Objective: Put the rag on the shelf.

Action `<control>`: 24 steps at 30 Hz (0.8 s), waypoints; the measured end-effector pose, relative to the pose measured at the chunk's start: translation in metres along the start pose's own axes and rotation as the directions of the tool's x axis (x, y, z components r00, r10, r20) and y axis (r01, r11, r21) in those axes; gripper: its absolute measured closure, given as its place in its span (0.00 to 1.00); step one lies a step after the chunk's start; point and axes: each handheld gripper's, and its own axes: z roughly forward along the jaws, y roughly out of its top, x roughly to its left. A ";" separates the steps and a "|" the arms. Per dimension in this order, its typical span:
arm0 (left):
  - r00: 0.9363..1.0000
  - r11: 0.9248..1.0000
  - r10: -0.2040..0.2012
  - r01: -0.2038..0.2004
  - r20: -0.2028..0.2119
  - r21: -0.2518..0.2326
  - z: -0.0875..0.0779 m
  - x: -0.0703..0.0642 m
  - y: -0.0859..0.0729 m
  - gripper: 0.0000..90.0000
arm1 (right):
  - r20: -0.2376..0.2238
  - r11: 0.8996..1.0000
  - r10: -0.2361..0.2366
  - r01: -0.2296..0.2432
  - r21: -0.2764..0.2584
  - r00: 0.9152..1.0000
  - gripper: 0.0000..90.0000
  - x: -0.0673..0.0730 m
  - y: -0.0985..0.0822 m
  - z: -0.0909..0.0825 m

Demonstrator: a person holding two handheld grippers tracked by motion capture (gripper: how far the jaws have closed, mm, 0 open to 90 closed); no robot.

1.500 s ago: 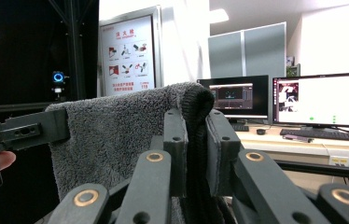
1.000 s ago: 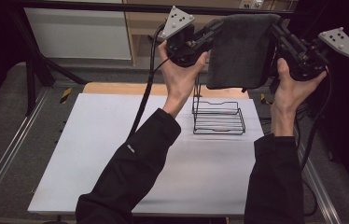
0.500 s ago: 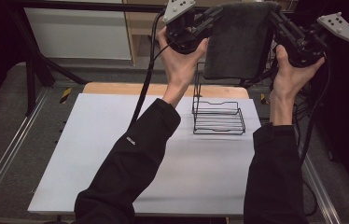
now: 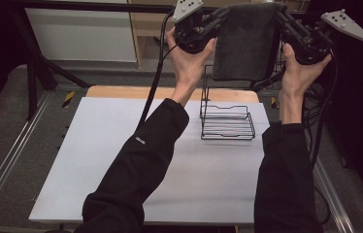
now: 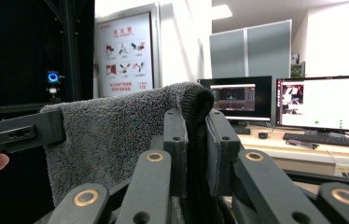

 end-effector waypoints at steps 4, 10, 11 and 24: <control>1.000 1.000 0.005 -0.005 -0.003 0.020 0.003 0.004 -0.007 0.90 | 0.002 1.000 0.007 -0.007 0.020 1.000 0.90 -0.004 -0.006 0.003; 1.000 0.999 0.017 -0.017 -0.008 0.050 0.007 0.010 -0.018 0.90 | -0.001 0.999 0.008 -0.008 0.052 1.000 0.90 -0.009 -0.018 0.006; 1.000 0.998 0.011 -0.011 -0.006 0.055 0.007 0.011 -0.021 0.90 | -0.002 0.998 0.007 -0.007 0.061 1.000 0.90 -0.010 -0.020 0.007; 1.000 0.992 0.012 -0.015 0.023 0.122 0.007 0.015 -0.048 0.90 | -0.003 0.992 0.026 -0.025 0.126 1.000 0.90 -0.017 -0.048 0.000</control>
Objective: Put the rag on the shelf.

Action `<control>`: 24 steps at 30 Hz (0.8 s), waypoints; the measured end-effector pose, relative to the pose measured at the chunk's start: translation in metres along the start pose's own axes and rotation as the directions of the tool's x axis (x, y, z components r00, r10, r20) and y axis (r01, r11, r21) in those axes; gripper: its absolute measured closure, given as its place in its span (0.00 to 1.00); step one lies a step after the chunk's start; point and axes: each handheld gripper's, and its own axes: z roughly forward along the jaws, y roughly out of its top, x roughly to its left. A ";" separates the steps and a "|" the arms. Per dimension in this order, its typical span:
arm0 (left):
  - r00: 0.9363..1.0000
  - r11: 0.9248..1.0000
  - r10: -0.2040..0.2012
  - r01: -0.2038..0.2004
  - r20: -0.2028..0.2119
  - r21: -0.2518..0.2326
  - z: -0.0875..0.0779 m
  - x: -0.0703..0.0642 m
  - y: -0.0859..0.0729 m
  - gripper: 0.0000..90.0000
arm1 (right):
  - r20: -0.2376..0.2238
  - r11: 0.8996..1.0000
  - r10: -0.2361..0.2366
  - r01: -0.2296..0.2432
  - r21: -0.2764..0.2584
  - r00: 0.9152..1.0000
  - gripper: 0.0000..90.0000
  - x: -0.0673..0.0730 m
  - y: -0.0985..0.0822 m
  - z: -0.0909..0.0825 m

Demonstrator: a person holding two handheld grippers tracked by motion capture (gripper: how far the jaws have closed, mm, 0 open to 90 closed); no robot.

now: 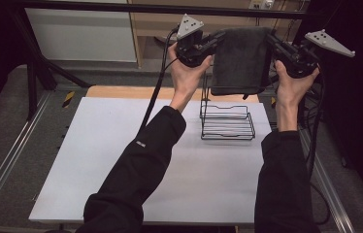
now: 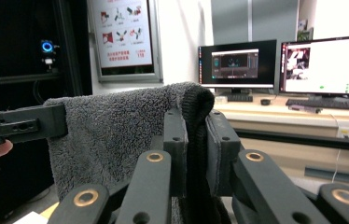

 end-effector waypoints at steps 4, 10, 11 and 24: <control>1.000 1.000 0.008 -0.008 0.013 0.020 -0.001 -0.001 -0.007 0.90 | 0.006 1.000 0.004 -0.004 0.016 1.000 0.90 -0.001 -0.007 -0.005; 0.999 0.998 0.029 -0.030 0.038 0.046 -0.004 -0.006 -0.014 0.90 | 0.007 0.999 0.010 -0.010 0.036 1.000 0.90 -0.002 -0.019 -0.011; 0.999 0.998 0.033 -0.036 0.041 0.052 -0.005 -0.007 -0.015 0.90 | 0.006 0.999 0.012 -0.012 0.037 1.000 0.90 -0.002 -0.021 -0.012; 0.996 0.993 0.049 -0.056 0.069 0.100 -0.011 -0.016 -0.030 0.90 | -0.001 0.998 0.013 -0.013 0.068 1.000 0.90 -0.004 -0.041 -0.026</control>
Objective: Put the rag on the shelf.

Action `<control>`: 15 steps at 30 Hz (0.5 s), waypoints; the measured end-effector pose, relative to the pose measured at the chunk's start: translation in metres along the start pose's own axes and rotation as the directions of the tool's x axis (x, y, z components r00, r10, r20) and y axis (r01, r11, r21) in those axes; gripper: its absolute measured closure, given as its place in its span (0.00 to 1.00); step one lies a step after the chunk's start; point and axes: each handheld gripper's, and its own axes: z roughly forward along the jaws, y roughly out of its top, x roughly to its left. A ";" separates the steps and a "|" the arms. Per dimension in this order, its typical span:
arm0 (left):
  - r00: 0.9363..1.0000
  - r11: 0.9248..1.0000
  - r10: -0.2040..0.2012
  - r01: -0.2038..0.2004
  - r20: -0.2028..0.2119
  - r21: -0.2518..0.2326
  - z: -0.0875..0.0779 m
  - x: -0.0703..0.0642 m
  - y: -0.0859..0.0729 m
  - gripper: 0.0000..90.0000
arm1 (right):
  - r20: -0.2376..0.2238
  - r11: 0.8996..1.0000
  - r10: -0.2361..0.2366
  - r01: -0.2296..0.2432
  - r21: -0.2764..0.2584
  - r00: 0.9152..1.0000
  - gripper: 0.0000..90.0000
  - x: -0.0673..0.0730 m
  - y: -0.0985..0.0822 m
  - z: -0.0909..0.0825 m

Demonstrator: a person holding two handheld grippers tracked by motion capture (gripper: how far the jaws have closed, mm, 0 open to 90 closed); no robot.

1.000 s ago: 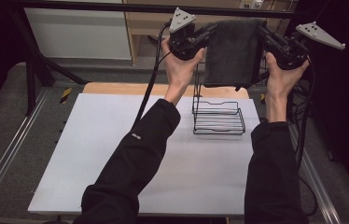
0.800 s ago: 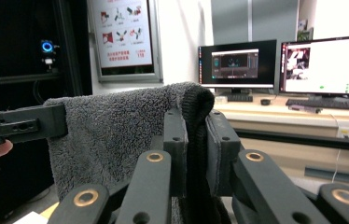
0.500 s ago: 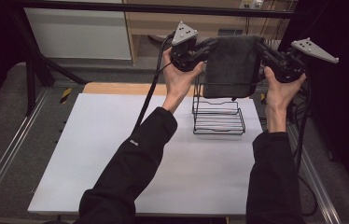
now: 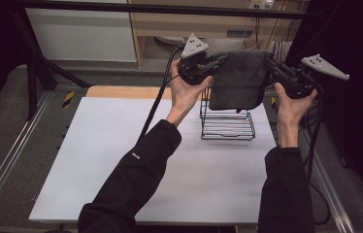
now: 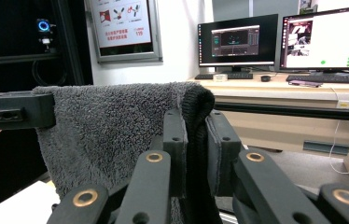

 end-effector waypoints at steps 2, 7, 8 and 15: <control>1.000 1.000 0.000 0.000 0.004 0.002 -0.001 -0.001 -0.002 0.90 | 0.000 1.000 -0.005 0.005 0.005 1.000 0.90 0.000 -0.001 -0.001; 1.000 1.000 0.019 -0.019 0.014 0.015 -0.005 -0.005 -0.003 0.90 | -0.006 1.000 -0.014 0.014 0.012 1.000 0.90 0.001 -0.003 -0.006; 1.000 1.000 0.017 -0.017 0.017 0.016 -0.005 -0.006 -0.003 0.90 | -0.007 1.000 -0.016 0.016 0.014 1.000 0.90 0.002 -0.004 -0.007; 0.999 0.999 0.028 -0.029 0.029 0.033 -0.010 -0.010 -0.010 0.90 | -0.022 0.999 -0.026 0.027 0.020 0.999 0.89 0.005 -0.011 -0.016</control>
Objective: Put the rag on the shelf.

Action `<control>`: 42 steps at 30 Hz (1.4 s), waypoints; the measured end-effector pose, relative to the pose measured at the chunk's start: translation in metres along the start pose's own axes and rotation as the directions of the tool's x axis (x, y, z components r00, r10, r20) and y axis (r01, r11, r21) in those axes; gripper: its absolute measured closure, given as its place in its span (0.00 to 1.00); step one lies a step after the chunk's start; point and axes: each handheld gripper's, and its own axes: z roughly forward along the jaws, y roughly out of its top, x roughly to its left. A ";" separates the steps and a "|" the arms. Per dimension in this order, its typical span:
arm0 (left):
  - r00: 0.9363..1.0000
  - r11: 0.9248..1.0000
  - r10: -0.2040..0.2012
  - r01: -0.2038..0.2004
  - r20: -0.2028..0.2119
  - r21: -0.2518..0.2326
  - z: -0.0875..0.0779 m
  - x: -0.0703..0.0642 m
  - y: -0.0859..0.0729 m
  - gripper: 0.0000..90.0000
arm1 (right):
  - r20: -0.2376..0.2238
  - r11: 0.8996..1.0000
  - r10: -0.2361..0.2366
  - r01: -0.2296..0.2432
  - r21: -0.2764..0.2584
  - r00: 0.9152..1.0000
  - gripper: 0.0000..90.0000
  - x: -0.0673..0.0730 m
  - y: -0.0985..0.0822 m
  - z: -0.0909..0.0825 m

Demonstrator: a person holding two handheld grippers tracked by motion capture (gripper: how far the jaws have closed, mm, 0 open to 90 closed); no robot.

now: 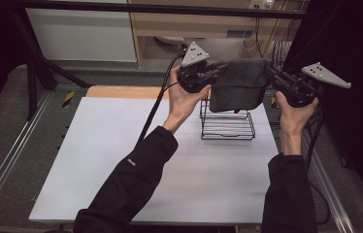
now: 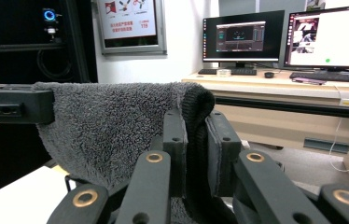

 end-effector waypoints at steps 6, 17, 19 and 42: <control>1.000 1.000 0.009 -0.010 0.021 0.020 -0.004 -0.006 -0.005 0.89 | -0.009 1.000 0.003 -0.003 0.013 1.000 0.89 -0.001 -0.007 -0.003; 0.999 0.997 -0.019 0.016 0.048 0.071 -0.010 -0.015 -0.018 0.88 | -0.053 0.999 0.021 -0.018 0.051 0.998 0.89 -0.003 -0.017 -0.013; 0.999 0.996 -0.019 0.015 0.049 0.086 -0.011 -0.017 -0.020 0.88 | -0.061 0.998 0.023 -0.019 0.057 0.998 0.89 -0.003 -0.019 -0.015; 0.996 0.967 -0.086 0.080 0.012 0.240 -0.008 -0.002 0.002 0.95 | -0.115 0.997 0.012 -0.003 0.080 0.993 0.88 -0.005 -0.029 -0.023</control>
